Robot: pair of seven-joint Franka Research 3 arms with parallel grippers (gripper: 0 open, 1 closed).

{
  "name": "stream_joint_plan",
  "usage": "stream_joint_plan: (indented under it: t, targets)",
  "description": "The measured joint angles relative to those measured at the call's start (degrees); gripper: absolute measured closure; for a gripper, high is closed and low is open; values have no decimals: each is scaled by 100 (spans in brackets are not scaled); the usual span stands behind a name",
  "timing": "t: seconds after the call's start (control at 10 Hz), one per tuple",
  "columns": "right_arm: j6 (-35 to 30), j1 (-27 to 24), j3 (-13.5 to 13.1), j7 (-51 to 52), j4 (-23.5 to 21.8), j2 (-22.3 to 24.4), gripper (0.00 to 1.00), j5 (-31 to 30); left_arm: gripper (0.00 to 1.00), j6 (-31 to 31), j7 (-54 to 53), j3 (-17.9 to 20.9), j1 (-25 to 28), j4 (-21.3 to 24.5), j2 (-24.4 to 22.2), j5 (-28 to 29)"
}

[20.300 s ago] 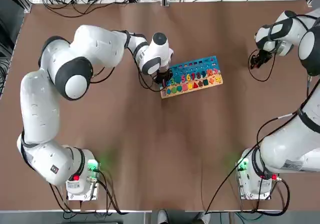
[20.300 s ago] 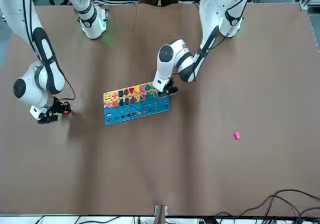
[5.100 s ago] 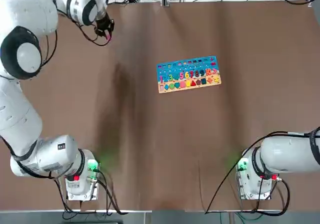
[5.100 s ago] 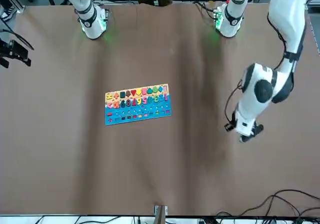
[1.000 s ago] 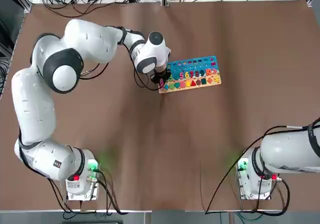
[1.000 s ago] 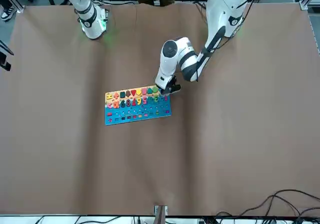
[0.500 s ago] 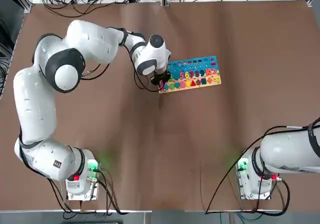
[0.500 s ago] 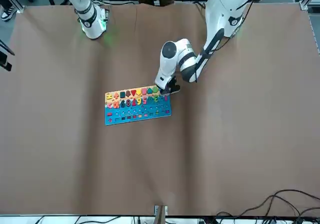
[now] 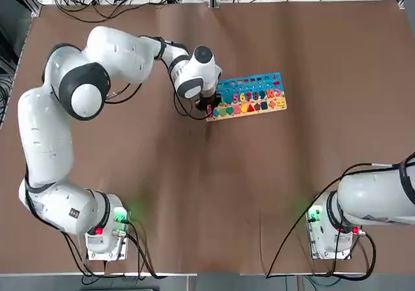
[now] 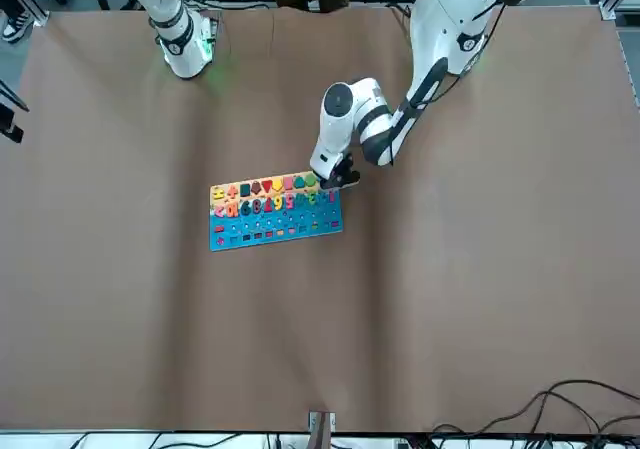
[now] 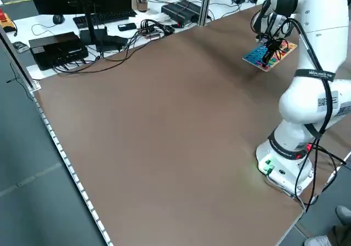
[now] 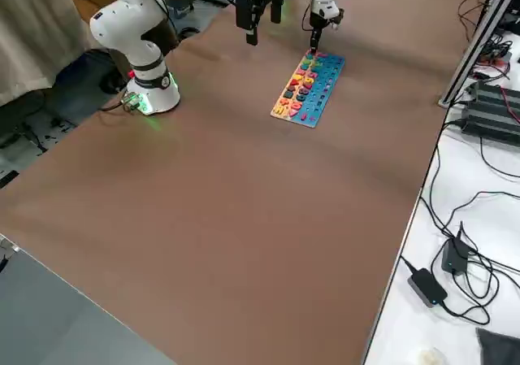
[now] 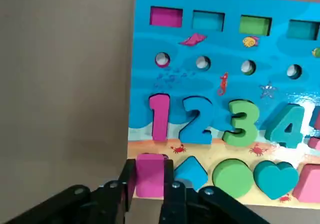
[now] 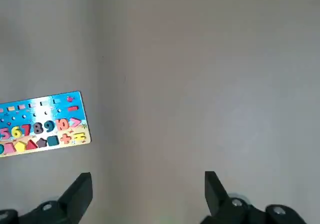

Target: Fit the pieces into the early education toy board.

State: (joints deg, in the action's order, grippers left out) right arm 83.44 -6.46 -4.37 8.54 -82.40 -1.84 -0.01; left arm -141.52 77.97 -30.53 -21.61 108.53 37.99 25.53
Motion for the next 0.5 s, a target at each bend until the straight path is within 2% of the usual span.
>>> stream_joint_plan:
  t: [0.5]
  targets:
    - [0, 12, 13, 0, 0, 0, 1, 2, 74, -21, 0, 0, -38, 1, 1, 0]
